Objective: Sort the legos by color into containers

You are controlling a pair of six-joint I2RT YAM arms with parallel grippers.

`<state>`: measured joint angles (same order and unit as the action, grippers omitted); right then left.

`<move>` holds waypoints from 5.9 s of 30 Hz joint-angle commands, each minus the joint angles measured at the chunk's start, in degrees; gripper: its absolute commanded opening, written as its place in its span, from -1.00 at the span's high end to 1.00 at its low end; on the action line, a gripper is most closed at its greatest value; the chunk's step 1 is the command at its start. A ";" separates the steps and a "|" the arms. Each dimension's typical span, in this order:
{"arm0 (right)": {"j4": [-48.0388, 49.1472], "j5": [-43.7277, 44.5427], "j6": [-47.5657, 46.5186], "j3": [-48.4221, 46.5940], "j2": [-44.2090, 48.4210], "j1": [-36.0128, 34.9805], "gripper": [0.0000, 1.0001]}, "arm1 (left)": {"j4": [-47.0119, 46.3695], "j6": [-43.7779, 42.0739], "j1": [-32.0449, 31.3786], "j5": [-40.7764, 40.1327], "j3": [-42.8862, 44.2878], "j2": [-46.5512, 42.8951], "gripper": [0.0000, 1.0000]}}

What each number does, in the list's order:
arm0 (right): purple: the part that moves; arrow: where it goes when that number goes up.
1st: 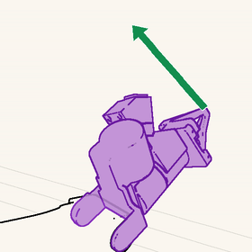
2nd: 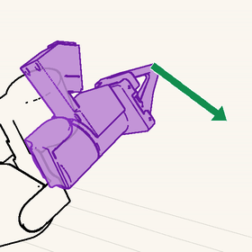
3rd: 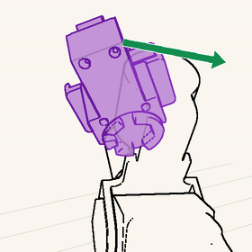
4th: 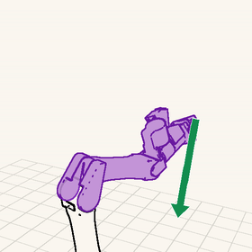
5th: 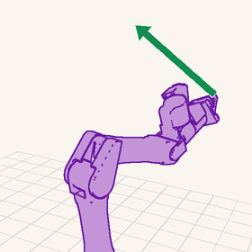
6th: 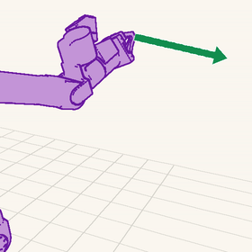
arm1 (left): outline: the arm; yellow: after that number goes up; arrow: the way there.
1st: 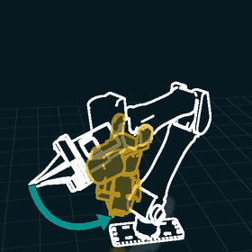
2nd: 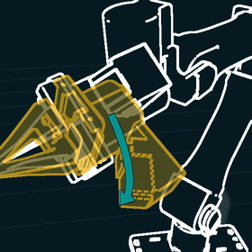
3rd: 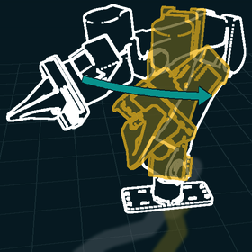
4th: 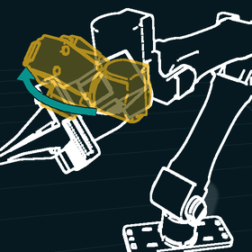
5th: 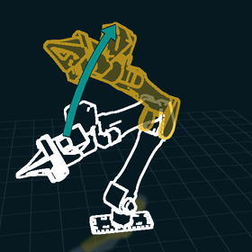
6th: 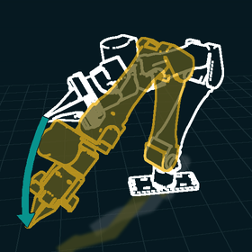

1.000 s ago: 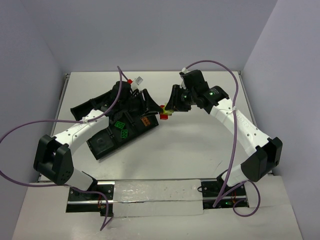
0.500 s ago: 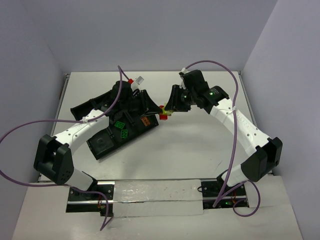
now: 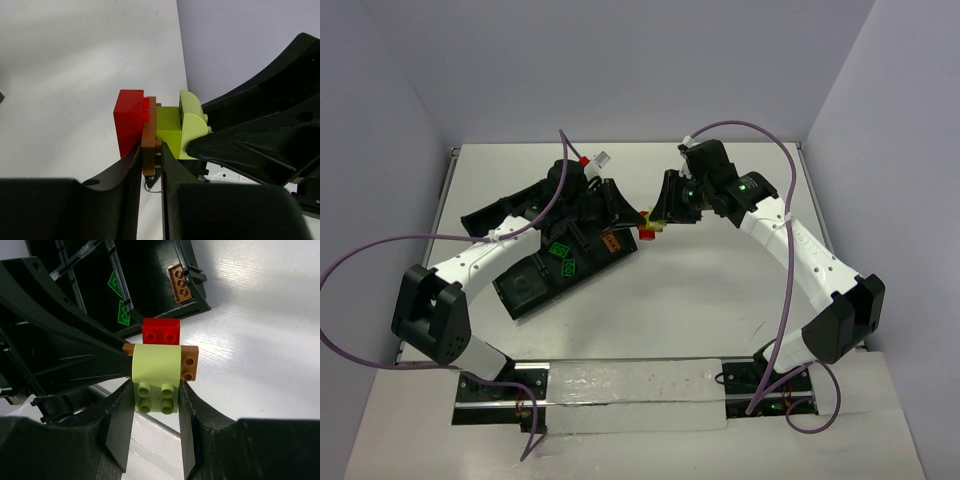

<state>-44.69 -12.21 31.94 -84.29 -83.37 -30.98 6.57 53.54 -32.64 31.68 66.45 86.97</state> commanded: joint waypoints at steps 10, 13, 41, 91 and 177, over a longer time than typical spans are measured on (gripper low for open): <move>1.62 -0.03 -0.04 -3.02 3.95 -0.69 1.00 | 1.31 -1.86 0.04 -3.17 -0.59 -1.10 1.00; 1.36 -0.49 -0.17 -3.60 4.99 -0.35 1.00 | 0.85 -1.51 0.61 -3.37 -1.46 -1.02 1.00; 1.28 0.15 -0.10 -1.03 9.57 7.51 1.00 | 14.12 -8.66 12.41 -7.11 4.77 -7.61 1.00; -3.01 9.22 0.08 3.97 14.73 10.42 1.00 | 27.09 -18.99 -7.92 -9.14 31.48 22.55 -0.55; -3.54 17.66 -16.64 -2.28 5.41 -8.85 0.43 | -5.67 9.35 2.60 30.47 11.76 14.44 1.00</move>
<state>-49.55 -0.41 13.74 -84.33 -77.94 -40.30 -4.11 67.95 -31.91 62.13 76.73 102.26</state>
